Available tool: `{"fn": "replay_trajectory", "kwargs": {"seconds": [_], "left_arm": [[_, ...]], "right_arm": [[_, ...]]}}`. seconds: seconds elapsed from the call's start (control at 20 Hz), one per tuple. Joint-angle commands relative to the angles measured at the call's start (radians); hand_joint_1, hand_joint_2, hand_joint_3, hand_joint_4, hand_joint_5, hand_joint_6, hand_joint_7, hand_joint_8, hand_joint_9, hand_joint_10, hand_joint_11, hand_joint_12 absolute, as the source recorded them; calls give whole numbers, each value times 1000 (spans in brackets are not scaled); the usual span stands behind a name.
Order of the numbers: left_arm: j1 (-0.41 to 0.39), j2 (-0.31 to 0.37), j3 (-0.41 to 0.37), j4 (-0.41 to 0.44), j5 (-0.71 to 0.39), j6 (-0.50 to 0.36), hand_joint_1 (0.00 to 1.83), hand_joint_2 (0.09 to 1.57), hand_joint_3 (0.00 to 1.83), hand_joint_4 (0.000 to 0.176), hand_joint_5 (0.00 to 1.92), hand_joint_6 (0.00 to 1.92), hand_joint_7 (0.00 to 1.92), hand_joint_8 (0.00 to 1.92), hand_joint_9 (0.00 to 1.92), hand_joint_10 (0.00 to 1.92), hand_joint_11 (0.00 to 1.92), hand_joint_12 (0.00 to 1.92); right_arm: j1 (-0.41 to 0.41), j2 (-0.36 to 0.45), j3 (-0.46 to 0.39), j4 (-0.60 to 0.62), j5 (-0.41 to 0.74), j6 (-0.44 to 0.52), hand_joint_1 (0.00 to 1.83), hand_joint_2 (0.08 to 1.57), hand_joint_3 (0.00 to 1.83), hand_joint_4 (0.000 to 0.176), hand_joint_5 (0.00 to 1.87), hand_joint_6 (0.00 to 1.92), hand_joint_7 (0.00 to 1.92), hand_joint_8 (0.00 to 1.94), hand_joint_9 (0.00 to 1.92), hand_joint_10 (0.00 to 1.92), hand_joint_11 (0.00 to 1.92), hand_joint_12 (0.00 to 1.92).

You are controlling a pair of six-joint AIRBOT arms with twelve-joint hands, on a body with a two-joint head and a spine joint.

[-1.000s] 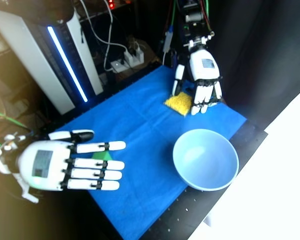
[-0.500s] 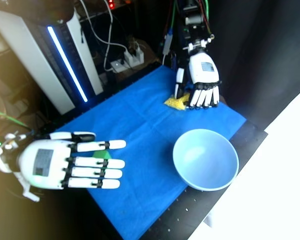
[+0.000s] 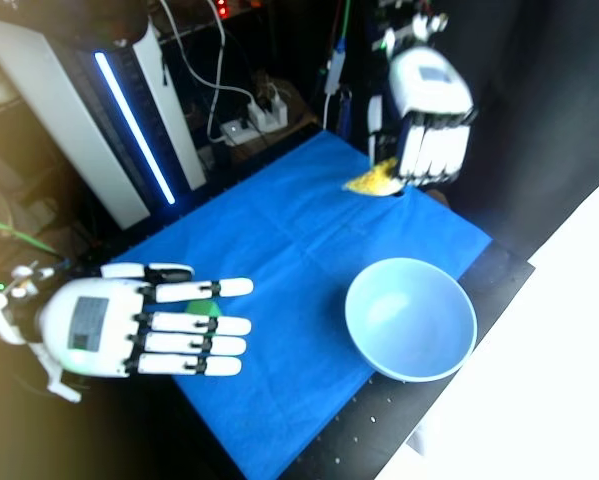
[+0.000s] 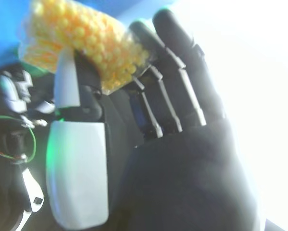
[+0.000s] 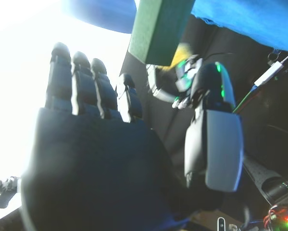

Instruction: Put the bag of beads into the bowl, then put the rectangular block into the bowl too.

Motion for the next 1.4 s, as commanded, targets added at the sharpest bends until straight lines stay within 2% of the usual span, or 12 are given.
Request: {"fn": "replay_trajectory", "kwargs": {"seconds": [0.0, 0.3, 0.55, 0.65, 0.7, 0.75, 0.8, 0.85, 1.0, 1.2, 1.25, 1.35], "left_arm": [[-28, -20, 24, -20, -79, 2, 1244, 1067, 0, 31, 1046, 896, 1111, 809, 949, 870, 695, 1355], [-97, -219, 235, -190, -45, 107, 1235, 1099, 3, 0, 953, 966, 1060, 968, 983, 975, 840, 1463], [-111, -360, 377, -249, -27, 107, 1223, 1114, 0, 6, 912, 1083, 1052, 911, 1014, 837, 804, 1351], [-110, -384, 399, -255, -12, 106, 1257, 1101, 0, 0, 940, 898, 1079, 1014, 1047, 1037, 904, 1452], [-104, -398, 412, -262, -7, 106, 1137, 999, 0, 0, 808, 409, 865, 583, 826, 801, 708, 1356], [-101, -405, 418, -263, -1, 106, 1137, 999, 0, 0, 808, 409, 865, 583, 826, 801, 708, 1356], [-97, -413, 429, -263, 11, 106, 1051, 966, 0, 0, 756, 190, 779, 349, 733, 652, 346, 1450], [-96, -419, 435, -263, 16, 106, 993, 942, 0, 32, 696, 53, 718, 154, 688, 478, 268, 1400], [-94, -421, 442, -265, 19, 106, 844, 977, 0, 44, 554, 1, 654, 25, 632, 353, 304, 1243], [-76, -350, 367, -249, -7, 107, 842, 958, 0, 100, 471, 0, 584, 0, 591, 66, 108, 1174], [-60, -306, 315, -239, -30, 107, 853, 945, 0, 66, 475, 0, 592, 2, 617, 57, 64, 1273], [-4, -185, 179, -229, -109, 107, 847, 940, 0, 57, 481, 6, 594, 2, 635, 50, 79, 1346]], "right_arm": [[8, 2, 5, 31, 122, 4, 548, 1084, 10, 176, 0, 0, 0, 0, 0, 0, 0, 0], [8, -4, 26, 30, 128, 4, 532, 1102, 8, 176, 0, 0, 0, 0, 0, 0, 0, 0], [10, -16, 45, 30, 141, 4, 512, 1109, 7, 175, 0, 0, 0, 0, 0, 0, 0, 0], [13, -19, 48, 29, 145, 4, 515, 1097, 1, 176, 0, 0, 0, 0, 0, 0, 0, 0], [15, -21, 51, 29, 146, 4, 587, 1090, 0, 174, 0, 0, 0, 0, 0, 0, 0, 0], [15, -22, 51, 29, 146, 4, 587, 1090, 0, 174, 0, 0, 0, 0, 0, 0, 0, 0], [15, -23, 52, 29, 147, 4, 585, 1092, 0, 167, 0, 0, 0, 0, 0, 0, 0, 0], [16, -23, 52, 28, 147, 4, 605, 1092, 0, 165, 0, 0, 0, 0, 0, 0, 0, 0], [16, -24, 52, 25, 149, 4, 662, 1121, 9, 134, 0, 0, 0, 0, 0, 0, 0, 0], [16, -20, 42, 12, 156, 4, 627, 1098, 0, 138, 0, 0, 0, 0, 0, 0, 0, 0], [16, -20, 35, 6, 157, 4, 653, 1078, 0, 166, 0, 0, 0, 0, 0, 0, 0, 0], [16, -20, 17, -5, 158, 4, 655, 1070, 0, 151, 0, 0, 0, 0, 0, 0, 0, 0]]}}
